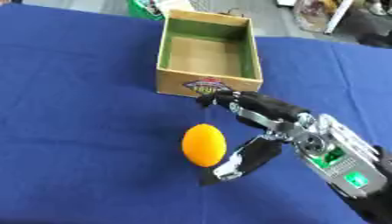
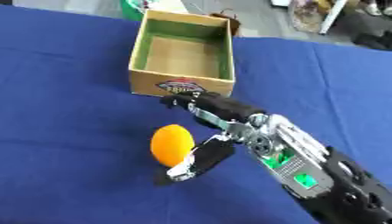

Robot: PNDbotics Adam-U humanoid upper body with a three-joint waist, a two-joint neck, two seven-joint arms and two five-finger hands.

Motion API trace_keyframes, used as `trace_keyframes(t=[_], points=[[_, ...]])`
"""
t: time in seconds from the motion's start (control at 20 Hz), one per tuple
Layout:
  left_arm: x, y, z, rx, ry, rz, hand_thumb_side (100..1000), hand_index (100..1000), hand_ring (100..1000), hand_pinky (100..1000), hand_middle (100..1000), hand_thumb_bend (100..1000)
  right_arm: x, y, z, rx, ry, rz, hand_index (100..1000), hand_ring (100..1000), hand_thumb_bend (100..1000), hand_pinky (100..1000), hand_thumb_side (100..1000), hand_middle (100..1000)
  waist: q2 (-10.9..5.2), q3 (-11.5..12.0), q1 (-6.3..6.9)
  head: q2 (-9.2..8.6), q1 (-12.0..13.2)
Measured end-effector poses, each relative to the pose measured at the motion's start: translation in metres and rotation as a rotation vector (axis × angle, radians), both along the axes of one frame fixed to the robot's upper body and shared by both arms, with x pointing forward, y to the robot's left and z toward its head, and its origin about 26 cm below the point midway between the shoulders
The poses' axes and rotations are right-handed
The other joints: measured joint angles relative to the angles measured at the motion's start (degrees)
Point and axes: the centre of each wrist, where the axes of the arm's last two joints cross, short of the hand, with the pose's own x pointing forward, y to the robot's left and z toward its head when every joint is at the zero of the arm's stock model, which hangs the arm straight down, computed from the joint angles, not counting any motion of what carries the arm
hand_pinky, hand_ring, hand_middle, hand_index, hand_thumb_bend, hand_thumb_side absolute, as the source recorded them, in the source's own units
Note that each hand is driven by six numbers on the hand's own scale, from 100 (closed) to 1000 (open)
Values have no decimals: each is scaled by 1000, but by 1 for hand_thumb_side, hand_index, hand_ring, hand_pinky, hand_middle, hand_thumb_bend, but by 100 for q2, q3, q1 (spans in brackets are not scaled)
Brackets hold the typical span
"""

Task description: Pick up objects on the table and place them in the box.

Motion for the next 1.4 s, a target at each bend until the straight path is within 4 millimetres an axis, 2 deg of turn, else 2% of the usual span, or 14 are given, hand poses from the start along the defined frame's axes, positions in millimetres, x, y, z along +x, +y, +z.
trace_keyframes(t=[0.5, 0.8, 1.1, 1.4], points=[[0, 0, 1, 0, -1, -2, 835, 702, 469, 475, 448, 100, -2, 5, -3, -73, -27, -78, 996, 1000, 817, 973, 613, 874, 14, 15, -4, -51, -34], [0, 0, 1, 1, 0, -2, 834, 702, 469, 476, 447, 100, 3, 9, -9, -107, -18, -105, 987, 1000, 759, 965, 603, 876, 16, 18, -4, -67, -65], [0, 0, 1, 0, 1, -3, 833, 701, 469, 476, 447, 100, 16, 13, -26, -139, 14, -140, 977, 1000, 715, 960, 594, 812, 22, 22, -4, -102, -84], [1, -1, 0, -3, 2, -5, 833, 700, 468, 476, 447, 100, 28, 16, -42, -160, 18, -181, 967, 1000, 692, 956, 561, 807, 38, 36, -4, -126, -103]])
